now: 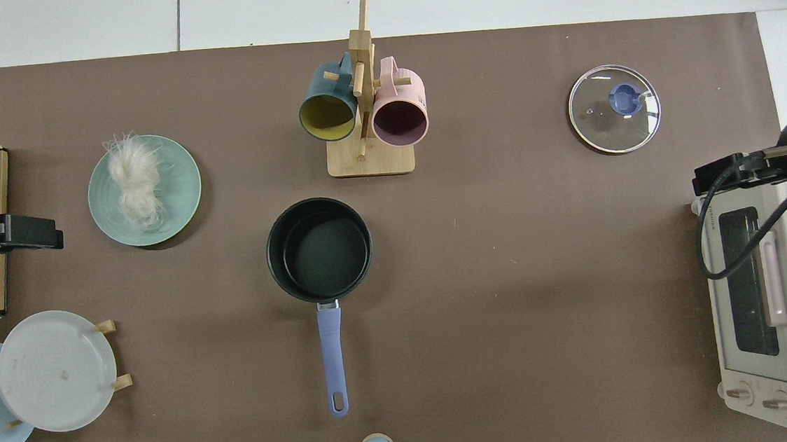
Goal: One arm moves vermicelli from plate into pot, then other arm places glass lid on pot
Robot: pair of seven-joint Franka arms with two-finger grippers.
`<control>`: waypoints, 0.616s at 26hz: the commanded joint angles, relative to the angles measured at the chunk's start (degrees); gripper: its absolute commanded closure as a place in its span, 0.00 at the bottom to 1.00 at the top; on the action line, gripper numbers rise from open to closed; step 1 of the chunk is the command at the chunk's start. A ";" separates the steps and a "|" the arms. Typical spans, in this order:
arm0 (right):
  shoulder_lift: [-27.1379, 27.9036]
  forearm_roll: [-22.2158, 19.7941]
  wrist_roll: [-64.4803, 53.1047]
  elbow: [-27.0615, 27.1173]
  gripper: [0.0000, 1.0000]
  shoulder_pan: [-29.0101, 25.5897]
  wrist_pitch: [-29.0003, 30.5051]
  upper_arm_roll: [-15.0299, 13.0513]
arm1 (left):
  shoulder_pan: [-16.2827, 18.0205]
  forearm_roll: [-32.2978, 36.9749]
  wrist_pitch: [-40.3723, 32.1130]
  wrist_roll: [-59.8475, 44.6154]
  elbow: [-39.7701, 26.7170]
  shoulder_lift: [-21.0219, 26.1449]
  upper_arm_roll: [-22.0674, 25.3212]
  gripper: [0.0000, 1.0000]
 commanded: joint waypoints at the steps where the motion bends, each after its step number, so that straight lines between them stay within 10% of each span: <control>1: -0.17 0.81 -0.30 0.32 0.00 -0.12 -0.16 0.04 | 0.35 0.69 0.95 0.52 -1.60 -0.97 -0.13 0.00; 16: -0.17 0.81 -0.30 1.02 0.00 -0.03 -0.16 0.04 | 0.08 0.78 9.70 -0.09 -0.12 1.31 -0.56 0.00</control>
